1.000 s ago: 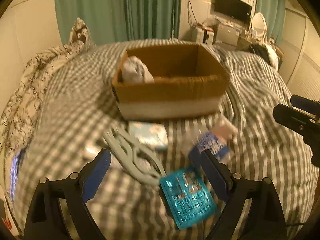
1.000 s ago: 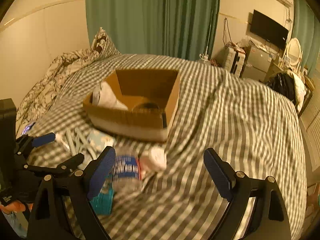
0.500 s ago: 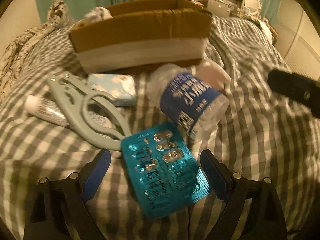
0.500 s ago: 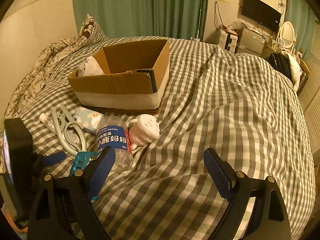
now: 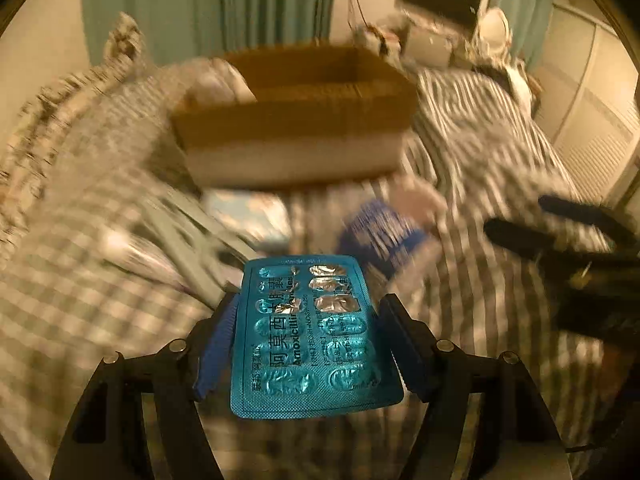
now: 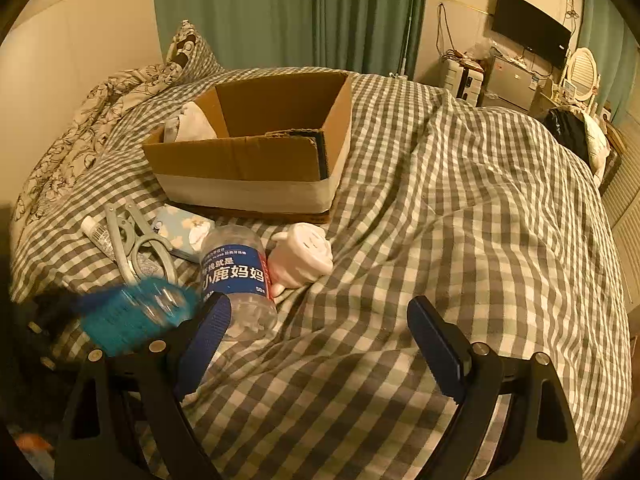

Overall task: Organize objects
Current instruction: 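Grasp the teal blister pack with the left tool while the right tool grasps the floss jar, then lower the blister pack and floss jar into the box while both tools open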

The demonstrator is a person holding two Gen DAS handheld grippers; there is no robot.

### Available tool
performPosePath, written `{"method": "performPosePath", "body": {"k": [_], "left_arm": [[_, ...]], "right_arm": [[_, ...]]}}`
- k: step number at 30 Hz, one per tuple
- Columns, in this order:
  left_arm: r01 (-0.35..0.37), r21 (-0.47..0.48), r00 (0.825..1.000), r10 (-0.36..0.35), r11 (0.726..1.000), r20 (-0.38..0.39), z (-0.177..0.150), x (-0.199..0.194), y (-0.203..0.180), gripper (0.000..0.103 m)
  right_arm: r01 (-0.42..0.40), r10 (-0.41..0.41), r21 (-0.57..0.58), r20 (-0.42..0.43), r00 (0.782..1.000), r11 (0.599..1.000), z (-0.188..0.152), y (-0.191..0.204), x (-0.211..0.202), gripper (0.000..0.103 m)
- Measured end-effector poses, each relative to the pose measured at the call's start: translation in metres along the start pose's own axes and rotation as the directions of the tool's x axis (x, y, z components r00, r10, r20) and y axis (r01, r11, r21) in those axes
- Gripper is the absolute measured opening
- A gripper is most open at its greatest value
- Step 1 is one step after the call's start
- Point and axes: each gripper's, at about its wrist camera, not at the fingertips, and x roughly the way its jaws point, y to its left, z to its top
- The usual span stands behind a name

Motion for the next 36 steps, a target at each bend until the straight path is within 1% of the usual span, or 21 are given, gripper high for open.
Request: {"method": "performPosePath", "body": {"k": [3, 7, 11, 15, 18, 19, 21, 23, 24, 25, 30, 36], "left_arm": [[-0.041, -0.012, 0.997, 0.042, 0.999, 0.057, 0.010, -0.018, 0.015, 0.072], [-0.075, -0.024, 0.993, 0.077, 0.997, 0.094, 0.015, -0.029, 0.025, 0.072], [-0.095, -0.031, 0.990, 0.097, 0.995, 0.107, 0.018, -0.031, 0.032, 0.072], [-0.094, -0.034, 0.990, 0.098, 0.995, 0.105, 0.019, -0.032, 0.037, 0.072], [-0.095, -0.038, 0.990, 0.098, 0.995, 0.101, 0.015, -0.031, 0.039, 0.072], [-0.094, -0.038, 0.990, 0.097, 0.995, 0.100, 0.015, -0.030, 0.040, 0.072], [-0.093, -0.039, 0.990, 0.097, 0.995, 0.099, 0.014, -0.029, 0.040, 0.072], [-0.092, -0.039, 0.991, 0.096, 0.995, 0.097, 0.013, -0.029, 0.041, 0.072], [-0.091, -0.040, 0.991, 0.094, 0.995, 0.096, 0.013, -0.028, 0.041, 0.072], [-0.089, -0.041, 0.991, 0.093, 0.995, 0.095, 0.013, -0.028, 0.041, 0.072], [-0.082, -0.041, 0.992, 0.086, 0.996, 0.096, 0.014, -0.029, 0.041, 0.072], [-0.078, -0.041, 0.990, 0.083, 0.996, 0.114, 0.016, -0.037, 0.040, 0.072]], "right_arm": [[-0.023, 0.023, -0.006, -0.010, 1.000, 1.000, 0.002, 0.005, 0.006, 0.090], [-0.067, 0.065, -0.026, -0.045, 0.997, 0.997, 0.004, 0.019, 0.021, 0.090], [-0.094, 0.089, -0.053, -0.096, 0.991, 0.994, 0.004, 0.034, 0.039, 0.090], [-0.120, 0.110, -0.065, -0.142, 0.984, 0.991, 0.005, 0.044, 0.056, 0.090], [-0.119, 0.105, -0.076, -0.170, 0.980, 0.990, 0.008, 0.053, 0.071, 0.089], [-0.117, 0.102, -0.078, -0.180, 0.978, 0.990, 0.008, 0.055, 0.076, 0.088], [-0.117, 0.098, -0.083, -0.207, 0.973, 0.990, 0.008, 0.060, 0.086, 0.079], [-0.110, 0.084, -0.099, -0.237, 0.968, 0.989, 0.005, 0.065, 0.095, 0.067], [-0.103, 0.076, -0.105, -0.239, 0.968, 0.989, 0.004, 0.067, 0.097, 0.063], [-0.099, 0.069, -0.112, -0.243, 0.967, 0.989, 0.002, 0.068, 0.098, 0.062], [-0.102, 0.078, -0.108, -0.207, 0.975, 0.989, -0.002, 0.065, 0.086, 0.062], [-0.122, 0.109, -0.087, -0.143, 0.984, 0.989, -0.006, 0.058, 0.054, 0.061]]}}
